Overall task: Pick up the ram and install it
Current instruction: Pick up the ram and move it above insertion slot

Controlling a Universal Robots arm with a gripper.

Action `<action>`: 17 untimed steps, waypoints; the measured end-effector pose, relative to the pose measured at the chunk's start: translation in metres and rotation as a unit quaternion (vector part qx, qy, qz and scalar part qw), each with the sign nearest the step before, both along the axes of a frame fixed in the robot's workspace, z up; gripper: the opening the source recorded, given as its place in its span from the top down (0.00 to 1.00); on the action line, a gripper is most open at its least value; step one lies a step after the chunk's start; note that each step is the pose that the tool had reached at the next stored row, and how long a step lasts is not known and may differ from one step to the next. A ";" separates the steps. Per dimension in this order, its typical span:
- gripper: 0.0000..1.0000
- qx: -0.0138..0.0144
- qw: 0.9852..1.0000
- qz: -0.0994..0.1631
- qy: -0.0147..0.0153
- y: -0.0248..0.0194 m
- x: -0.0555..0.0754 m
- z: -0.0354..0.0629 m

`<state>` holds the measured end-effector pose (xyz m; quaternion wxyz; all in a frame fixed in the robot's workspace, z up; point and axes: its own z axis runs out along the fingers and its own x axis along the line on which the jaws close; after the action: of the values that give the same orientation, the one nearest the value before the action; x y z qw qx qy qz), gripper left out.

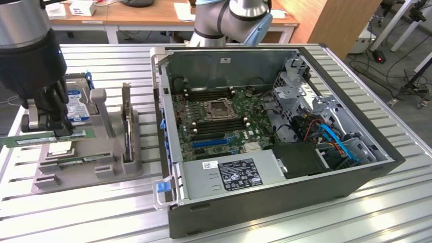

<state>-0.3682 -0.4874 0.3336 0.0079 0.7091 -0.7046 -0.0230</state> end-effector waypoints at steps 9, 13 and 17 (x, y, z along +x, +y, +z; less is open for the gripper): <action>0.89 0.000 1.000 0.000 0.000 0.0000 0.000 0.0129; 0.89 0.000 1.000 0.000 0.000 0.0000 0.000 0.0197; 0.89 0.000 1.000 0.000 0.000 0.0000 0.000 0.0266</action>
<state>-0.3682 -0.4874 0.3602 0.0079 0.7091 -0.7046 -0.0230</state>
